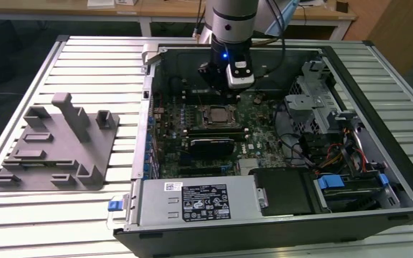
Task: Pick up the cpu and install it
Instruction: 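Close the cpu cover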
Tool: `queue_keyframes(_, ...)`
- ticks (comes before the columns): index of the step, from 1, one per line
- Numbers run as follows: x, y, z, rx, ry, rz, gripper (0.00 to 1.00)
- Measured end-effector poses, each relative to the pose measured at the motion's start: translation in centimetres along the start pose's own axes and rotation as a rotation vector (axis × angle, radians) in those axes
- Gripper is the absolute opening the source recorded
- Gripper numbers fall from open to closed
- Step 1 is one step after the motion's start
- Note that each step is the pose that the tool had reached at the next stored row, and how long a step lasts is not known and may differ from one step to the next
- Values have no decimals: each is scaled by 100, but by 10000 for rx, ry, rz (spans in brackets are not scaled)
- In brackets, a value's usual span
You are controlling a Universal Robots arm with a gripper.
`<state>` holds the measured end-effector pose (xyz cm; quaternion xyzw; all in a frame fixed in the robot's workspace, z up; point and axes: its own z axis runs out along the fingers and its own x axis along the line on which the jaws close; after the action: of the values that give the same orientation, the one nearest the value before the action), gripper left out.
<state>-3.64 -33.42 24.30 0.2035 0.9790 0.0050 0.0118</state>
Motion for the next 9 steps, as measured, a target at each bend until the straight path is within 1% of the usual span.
queue_keyframes(2,0,0,1,-9,6,-376,11)
queue_keyframes(3,0,0,2,-16,11,-737,11)
queue_keyframes(9,0,0,4,-38,26,-1814,11)
